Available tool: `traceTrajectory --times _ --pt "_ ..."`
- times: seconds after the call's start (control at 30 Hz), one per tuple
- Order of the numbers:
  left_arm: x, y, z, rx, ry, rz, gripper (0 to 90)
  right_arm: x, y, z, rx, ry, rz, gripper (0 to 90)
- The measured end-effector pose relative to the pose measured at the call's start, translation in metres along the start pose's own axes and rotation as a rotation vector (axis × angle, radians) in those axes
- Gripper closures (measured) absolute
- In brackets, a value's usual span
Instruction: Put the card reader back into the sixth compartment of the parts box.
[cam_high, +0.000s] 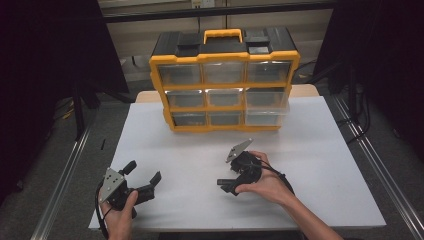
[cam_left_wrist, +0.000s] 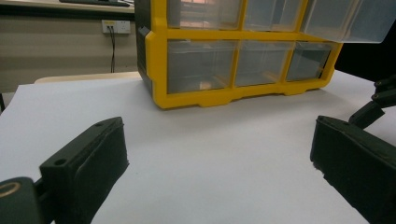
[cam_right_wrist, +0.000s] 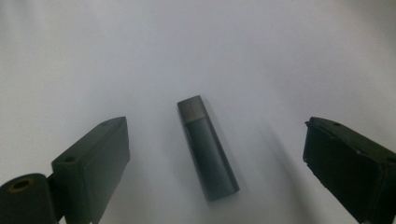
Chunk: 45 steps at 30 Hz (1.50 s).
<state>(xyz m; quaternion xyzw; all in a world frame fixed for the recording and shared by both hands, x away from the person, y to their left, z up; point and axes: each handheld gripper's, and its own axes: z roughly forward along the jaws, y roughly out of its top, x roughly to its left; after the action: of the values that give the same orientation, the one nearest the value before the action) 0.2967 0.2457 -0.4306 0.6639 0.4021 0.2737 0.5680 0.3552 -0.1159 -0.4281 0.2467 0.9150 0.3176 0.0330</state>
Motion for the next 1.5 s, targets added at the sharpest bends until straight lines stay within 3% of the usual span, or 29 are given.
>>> traceTrajectory --times 0.1,0.3,0.4,0.67,1.2,1.5 --pt "0.0 0.0 0.0 0.0 -0.001 0.001 3.7 0.0 0.005 0.003 0.041 0.022 -0.012 19.2" --pt "0.0 0.0 0.0 0.002 -0.006 0.004 3.7 -0.004 0.011 0.009 0.1 0.029 -0.027 31.4" --pt "0.0 0.0 0.0 0.003 -0.001 0.001 3.7 -0.005 0.013 0.01 0.119 0.039 -0.033 41.8" --pt "0.0 0.0 0.0 0.004 0.002 0.003 3.8 -0.004 0.017 0.012 0.17 0.041 -0.057 54.5" --pt "0.0 -0.001 0.0 0.008 0.002 -0.002 3.7 0.0 0.019 0.015 0.222 0.029 -0.099 70.7" --pt "0.0 -0.001 0.001 0.02 -0.001 0.006 3.8 -0.001 0.02 0.014 0.223 0.045 -0.077 74.1"
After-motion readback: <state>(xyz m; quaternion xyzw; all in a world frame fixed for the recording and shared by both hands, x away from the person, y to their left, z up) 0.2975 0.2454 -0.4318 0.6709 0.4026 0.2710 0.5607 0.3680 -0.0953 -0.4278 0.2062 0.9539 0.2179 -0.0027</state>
